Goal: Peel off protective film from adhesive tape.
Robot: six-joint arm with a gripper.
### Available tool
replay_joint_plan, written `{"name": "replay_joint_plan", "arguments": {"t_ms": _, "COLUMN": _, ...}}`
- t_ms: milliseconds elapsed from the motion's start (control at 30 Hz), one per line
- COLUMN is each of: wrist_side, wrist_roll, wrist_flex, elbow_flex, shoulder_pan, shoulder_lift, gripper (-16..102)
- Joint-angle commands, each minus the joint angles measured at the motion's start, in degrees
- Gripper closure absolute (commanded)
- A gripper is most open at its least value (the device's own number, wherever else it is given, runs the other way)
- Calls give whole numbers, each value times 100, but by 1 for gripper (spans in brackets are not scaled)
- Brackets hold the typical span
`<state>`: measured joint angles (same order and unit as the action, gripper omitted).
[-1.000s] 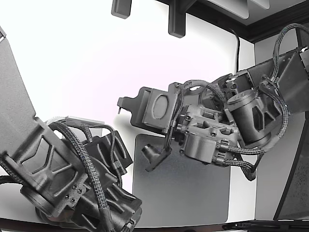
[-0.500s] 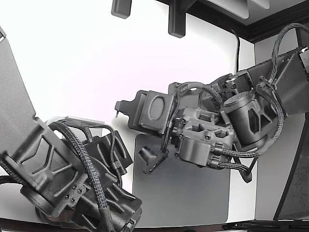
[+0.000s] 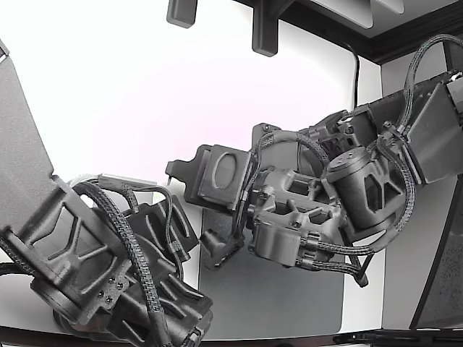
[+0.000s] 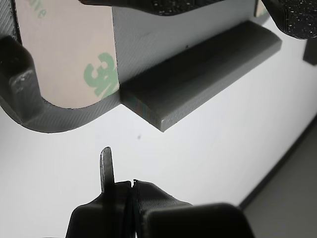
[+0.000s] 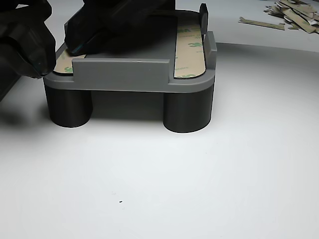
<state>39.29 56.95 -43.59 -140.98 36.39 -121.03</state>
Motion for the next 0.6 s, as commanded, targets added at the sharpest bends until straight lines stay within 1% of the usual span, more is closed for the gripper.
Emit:
{"name": "replay_joint_plan", "arguments": {"t_ms": 0, "wrist_side": 53, "wrist_roll": -114, "wrist_flex": -79, "elbow_flex": 308, "shoulder_pan": 0, "shoulder_lift": 70, "gripper": 97}}
{"name": "replay_joint_plan", "arguments": {"t_ms": 167, "wrist_side": 62, "wrist_roll": -272, "wrist_flex": -246, "elbow_flex": 527, "shoulder_pan": 9, "shoulder_lift": 334, "gripper": 97}}
{"name": "replay_joint_plan", "arguments": {"t_ms": 567, "wrist_side": 9, "wrist_roll": -255, "wrist_flex": 26, "elbow_flex": 360, "shoulder_pan": 18, "shoulder_lift": 308, "gripper": 97}}
